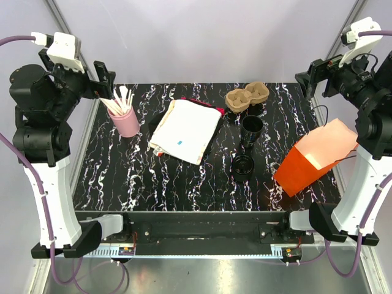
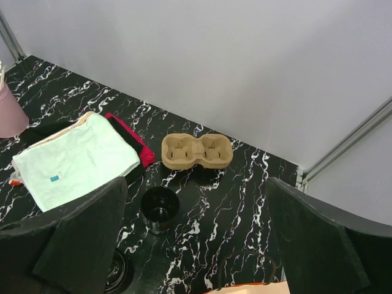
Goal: Pack the takeout coffee
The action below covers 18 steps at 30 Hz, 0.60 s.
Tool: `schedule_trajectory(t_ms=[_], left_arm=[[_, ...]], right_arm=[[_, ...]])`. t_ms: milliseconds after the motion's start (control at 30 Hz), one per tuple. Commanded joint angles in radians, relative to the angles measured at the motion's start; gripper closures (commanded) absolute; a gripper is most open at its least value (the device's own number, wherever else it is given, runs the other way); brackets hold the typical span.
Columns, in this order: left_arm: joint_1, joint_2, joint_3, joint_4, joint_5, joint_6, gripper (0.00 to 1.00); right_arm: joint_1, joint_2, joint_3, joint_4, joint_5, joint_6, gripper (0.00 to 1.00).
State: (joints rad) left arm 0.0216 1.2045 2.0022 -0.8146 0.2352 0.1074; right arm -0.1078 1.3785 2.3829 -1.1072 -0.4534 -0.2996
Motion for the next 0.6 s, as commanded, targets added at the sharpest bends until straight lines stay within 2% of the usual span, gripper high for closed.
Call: schedule_trajectory(t_ms=[0, 167, 333, 567], left_arm=[[0.001, 0.003, -0.002, 0.045, 0.018, -0.006, 0.01], [0.001, 0.007, -0.003, 0.048, 0.026, -0.006, 0.01], [0.001, 0.004, -0.026, 0.046, 0.044, 0.009, 0.01], [0.001, -0.009, -0.132, 0.040, 0.081, 0.083, 0.01]], right_arm=[[0.003, -0.013, -0.004, -0.013, 0.018, -0.019, 0.00], [0.003, -0.012, -0.005, -0.048, 0.054, -0.067, 0.00], [0.003, -0.019, -0.013, -0.170, 0.145, -0.156, 0.00], [0.003, -0.111, -0.169, -0.350, 0.223, -0.311, 0.00]])
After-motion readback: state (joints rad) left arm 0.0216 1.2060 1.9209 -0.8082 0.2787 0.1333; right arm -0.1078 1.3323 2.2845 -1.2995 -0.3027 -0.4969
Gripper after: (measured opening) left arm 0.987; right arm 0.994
